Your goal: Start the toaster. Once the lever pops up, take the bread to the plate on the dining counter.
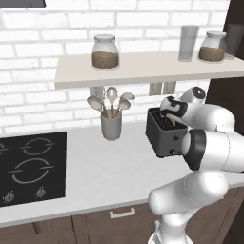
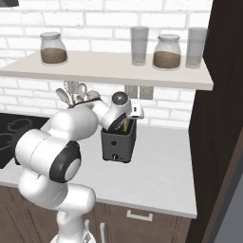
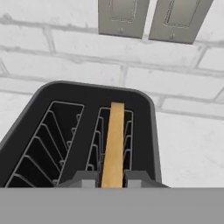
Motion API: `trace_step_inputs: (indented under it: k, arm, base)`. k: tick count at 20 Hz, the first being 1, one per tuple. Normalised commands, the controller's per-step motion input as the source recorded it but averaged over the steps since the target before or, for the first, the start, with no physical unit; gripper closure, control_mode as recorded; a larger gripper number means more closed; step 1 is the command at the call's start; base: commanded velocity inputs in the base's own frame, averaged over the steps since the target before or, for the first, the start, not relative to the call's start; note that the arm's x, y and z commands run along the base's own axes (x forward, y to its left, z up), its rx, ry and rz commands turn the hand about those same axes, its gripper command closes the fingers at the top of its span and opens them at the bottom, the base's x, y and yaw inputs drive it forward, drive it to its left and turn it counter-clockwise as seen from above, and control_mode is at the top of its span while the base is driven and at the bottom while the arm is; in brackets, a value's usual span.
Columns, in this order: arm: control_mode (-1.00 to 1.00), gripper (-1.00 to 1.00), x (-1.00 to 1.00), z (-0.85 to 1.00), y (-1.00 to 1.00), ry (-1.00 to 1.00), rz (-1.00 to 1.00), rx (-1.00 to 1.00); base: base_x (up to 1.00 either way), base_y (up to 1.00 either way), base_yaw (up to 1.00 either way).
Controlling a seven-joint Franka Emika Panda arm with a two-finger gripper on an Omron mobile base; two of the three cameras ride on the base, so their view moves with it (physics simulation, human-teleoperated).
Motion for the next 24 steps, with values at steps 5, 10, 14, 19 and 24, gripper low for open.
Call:
trace_step_inputs:
  k: [5, 10, 14, 19, 24]
  arm:
    - [-1.0, 1.0, -0.45, 0.33, 0.0, -0.08, 0.0, 0.01]
    - [-1.0, 1.0, -0.38, 0.72, 0.0, -0.16, -0.01, 0.03]
    - [-1.0, 1.0, -0.21, 0.86, 0.0, -0.07, 0.0, 0.05]
    - [-1.0, 1.0, -0.4, 0.66, 0.0, 0.0, 0.0, 0.07]
    - [-1.0, 1.0, -0.71, 0.2, 0.0, 0.01, 0.0, 0.07]
  base:
    - [0.0, 0.0, 0.0]
    - [0.0, 0.0, 0.0]
    - [0.0, 0.0, 0.0]
    - [0.0, 0.0, 0.0]
    - [0.0, 0.0, 0.0]
